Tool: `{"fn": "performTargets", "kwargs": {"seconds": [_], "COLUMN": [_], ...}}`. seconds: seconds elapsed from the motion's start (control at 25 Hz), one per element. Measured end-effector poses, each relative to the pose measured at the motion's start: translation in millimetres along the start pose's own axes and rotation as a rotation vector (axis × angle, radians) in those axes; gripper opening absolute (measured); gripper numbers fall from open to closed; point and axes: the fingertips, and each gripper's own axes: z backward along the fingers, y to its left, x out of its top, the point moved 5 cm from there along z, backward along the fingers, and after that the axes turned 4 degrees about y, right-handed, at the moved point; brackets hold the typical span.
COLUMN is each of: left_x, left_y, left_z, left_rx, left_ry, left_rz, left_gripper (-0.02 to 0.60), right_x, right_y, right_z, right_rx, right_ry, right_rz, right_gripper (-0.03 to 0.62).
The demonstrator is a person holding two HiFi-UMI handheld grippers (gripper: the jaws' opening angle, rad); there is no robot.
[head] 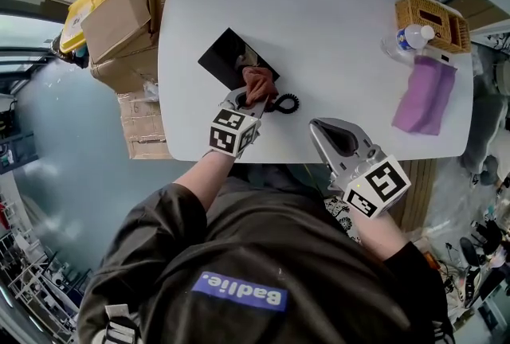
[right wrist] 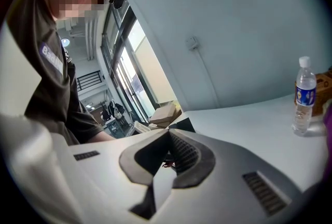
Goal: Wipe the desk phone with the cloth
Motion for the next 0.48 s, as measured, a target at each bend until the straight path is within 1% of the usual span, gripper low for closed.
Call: {"fn": "performTargets", "kwargs": {"seconds": [0.12,0.28,0.48], "left_x": [18,55,94], "left_y": [5,31,71], "left_z": [10,33,49], "left_rx": [0.029,0.105,0.198], "left_ry": [-0.037,-0.102,-0.156], "left_rz": [-0.008,-0.03,-0.006], "left_gripper": [0.037,0.037,0.037], "right_x": [0,8,17], "right_y": [1,10,11], "right_z": [-2,-10,-13], "right_rx": [0.019,0.063,0.084], "right_ry": [-0.009,-0.03,-0.047], "right_rz": [-0.004,0.006,0.016], "right_gripper": [0.028,0.028,0.028]}}
